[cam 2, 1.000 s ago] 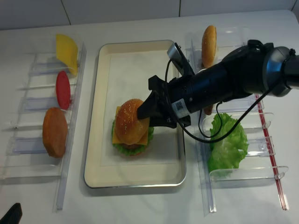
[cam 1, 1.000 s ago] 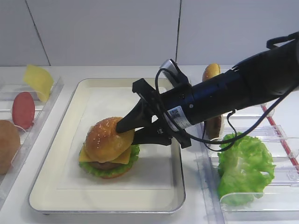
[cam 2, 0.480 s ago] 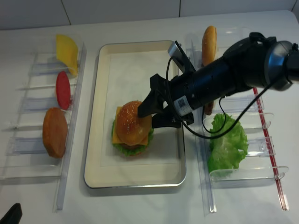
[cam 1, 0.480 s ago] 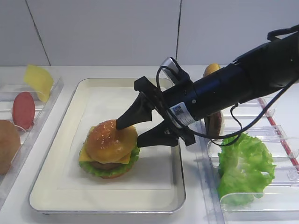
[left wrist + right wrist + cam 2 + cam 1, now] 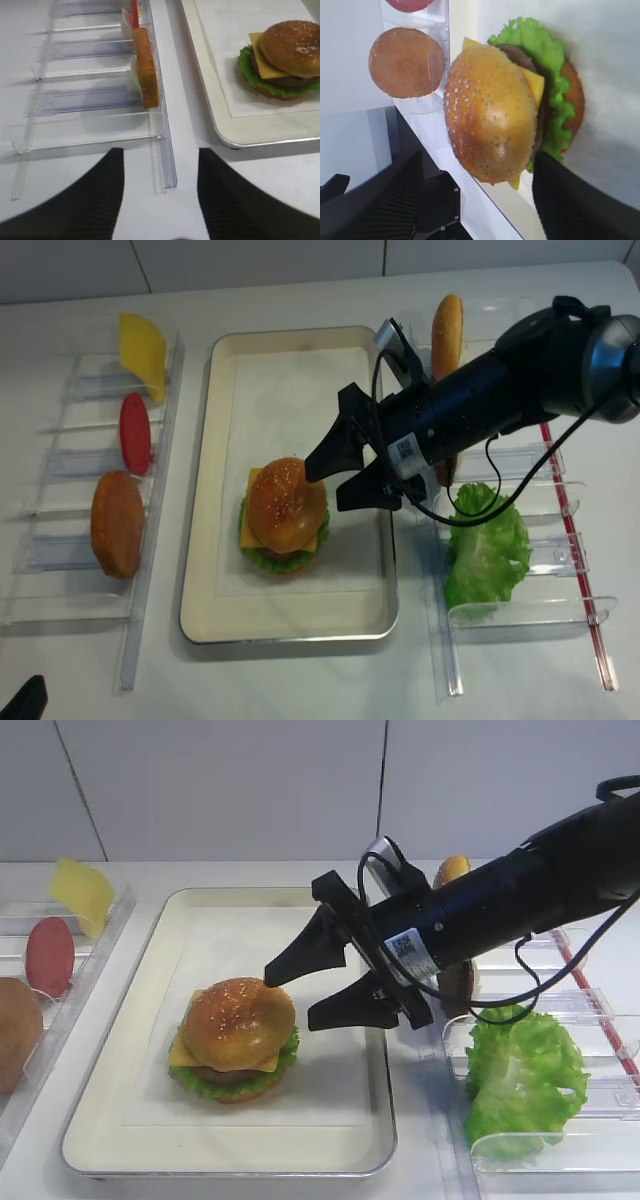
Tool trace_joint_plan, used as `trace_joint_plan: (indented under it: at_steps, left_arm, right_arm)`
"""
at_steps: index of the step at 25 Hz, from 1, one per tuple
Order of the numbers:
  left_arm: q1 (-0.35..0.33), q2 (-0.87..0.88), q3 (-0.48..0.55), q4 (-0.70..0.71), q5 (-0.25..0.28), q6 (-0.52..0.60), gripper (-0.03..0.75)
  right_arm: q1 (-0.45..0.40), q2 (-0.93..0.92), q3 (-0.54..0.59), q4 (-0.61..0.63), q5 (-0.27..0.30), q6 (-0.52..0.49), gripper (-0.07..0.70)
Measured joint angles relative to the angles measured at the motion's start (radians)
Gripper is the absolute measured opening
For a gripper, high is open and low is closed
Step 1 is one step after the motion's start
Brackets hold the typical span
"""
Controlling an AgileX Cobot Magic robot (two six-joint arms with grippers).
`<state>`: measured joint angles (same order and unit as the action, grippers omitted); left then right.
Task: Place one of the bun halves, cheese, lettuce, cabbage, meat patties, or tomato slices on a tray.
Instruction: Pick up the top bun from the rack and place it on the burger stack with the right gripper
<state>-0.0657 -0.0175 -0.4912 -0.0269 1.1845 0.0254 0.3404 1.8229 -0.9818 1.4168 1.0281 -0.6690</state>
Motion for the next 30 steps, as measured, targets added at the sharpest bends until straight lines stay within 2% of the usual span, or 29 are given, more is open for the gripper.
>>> trace_joint_plan:
  at_steps: [9, 18, 23, 30]
  left_arm:
    - [0.000, 0.000, 0.000, 0.000, 0.000, 0.000, 0.319]
    - [0.000, 0.000, 0.000, 0.000, 0.000, 0.000, 0.319]
    - [0.000, 0.000, 0.000, 0.000, 0.000, 0.000, 0.319]
    - [0.000, 0.000, 0.000, 0.000, 0.000, 0.000, 0.319]
  right_arm:
    - [0.010, 0.000, -0.004, 0.037, 0.002, -0.016, 0.495]
    - [0.031, 0.000, -0.028, 0.052, -0.033, -0.019, 0.495]
    - [0.029, 0.000, -0.028, 0.052, -0.029, -0.019, 0.495]
    - [0.029, 0.000, -0.028, -0.018, -0.060, 0.002, 0.495]
